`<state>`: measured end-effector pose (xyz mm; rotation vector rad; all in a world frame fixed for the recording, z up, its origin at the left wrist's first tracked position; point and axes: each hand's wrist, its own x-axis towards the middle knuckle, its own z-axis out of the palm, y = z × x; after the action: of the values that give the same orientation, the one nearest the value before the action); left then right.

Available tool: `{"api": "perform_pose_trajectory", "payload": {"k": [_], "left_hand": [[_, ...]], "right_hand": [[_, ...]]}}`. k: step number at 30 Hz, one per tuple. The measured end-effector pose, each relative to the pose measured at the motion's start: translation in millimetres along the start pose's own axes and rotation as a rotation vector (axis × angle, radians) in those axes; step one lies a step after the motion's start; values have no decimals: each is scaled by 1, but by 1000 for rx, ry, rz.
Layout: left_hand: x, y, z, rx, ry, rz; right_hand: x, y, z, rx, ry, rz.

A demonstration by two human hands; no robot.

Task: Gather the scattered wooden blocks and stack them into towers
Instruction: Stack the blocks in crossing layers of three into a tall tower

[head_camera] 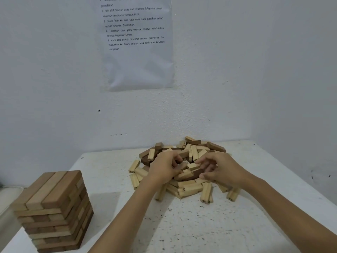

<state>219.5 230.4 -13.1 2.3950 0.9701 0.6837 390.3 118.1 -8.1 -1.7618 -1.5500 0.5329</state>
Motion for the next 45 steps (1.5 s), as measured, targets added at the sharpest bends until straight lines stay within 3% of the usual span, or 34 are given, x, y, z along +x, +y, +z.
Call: {"api": "perform_pose_trajectory", "payload": {"k": [6, 15, 25, 30, 35, 39, 42, 45], "left_hand": [[-3, 7, -17, -125, -61, -55], [-3, 13, -33, -525, 115, -113], [-6, 22, -38, -928, 152, -238], [-3, 22, -33, -954, 152, -194], [1, 20, -28, -955, 157, -179], [2, 20, -27, -966, 151, -178], [1, 18, -25, -959, 136, -176], [0, 18, -23, -936, 122, -170]], "right_hand": [[-4, -4, -5, 52, -51, -16], [-6, -4, -13, 512, 75, 38], [5, -11, -23, 1019, 151, 199], [35, -18, -37, 726, 205, 229], [73, -3, -34, 67, 273, 82], [96, 10, -29, -327, 233, 84], [103, 11, -25, -491, 236, 86], [104, 10, -22, -494, 258, 77]]}}
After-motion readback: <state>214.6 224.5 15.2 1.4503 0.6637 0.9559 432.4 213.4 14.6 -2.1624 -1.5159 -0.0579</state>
